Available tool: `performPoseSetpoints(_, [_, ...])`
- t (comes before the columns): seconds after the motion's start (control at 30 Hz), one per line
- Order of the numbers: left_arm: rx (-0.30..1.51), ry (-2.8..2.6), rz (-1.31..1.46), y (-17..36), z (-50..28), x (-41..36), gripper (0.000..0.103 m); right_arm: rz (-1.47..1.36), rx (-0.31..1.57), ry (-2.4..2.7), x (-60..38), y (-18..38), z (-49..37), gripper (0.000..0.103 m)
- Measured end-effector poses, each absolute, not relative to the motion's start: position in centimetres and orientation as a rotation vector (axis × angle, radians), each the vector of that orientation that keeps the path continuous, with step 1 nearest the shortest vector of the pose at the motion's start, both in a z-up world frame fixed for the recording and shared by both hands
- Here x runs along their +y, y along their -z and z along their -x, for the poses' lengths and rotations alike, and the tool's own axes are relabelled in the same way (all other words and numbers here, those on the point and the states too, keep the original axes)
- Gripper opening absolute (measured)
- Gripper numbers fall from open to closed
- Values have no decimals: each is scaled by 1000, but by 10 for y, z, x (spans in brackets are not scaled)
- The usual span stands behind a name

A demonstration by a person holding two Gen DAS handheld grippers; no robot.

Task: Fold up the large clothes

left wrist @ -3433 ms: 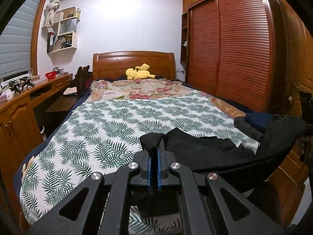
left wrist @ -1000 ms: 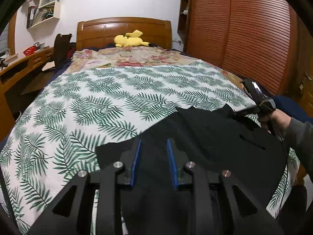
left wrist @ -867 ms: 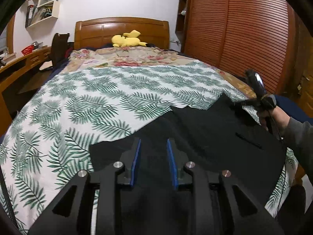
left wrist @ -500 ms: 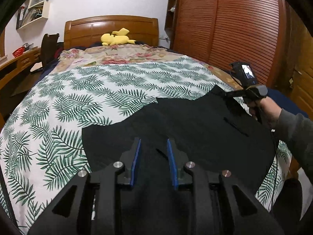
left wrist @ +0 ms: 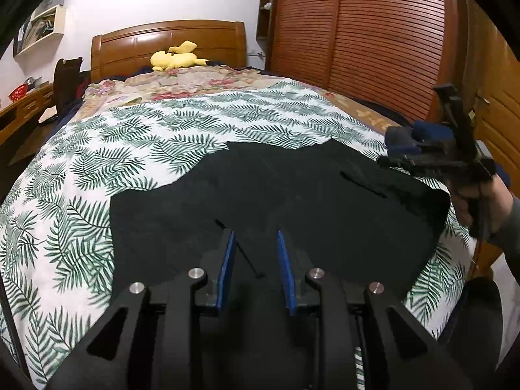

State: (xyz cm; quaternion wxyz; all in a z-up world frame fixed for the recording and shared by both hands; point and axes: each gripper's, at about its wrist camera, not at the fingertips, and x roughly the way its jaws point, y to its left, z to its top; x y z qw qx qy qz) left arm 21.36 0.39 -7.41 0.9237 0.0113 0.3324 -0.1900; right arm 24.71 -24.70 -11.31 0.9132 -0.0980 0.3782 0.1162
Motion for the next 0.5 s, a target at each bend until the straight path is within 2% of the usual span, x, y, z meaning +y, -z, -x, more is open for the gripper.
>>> performPoseSetpoints(0.3, [682, 394, -31, 77, -192, -3, 24, 248, 787, -297, -223, 139, -183, 49])
performPoseSetpoints(0.5, [686, 393, -41, 81, -181, -3, 24, 223, 823, -321, -235, 158, -180, 49])
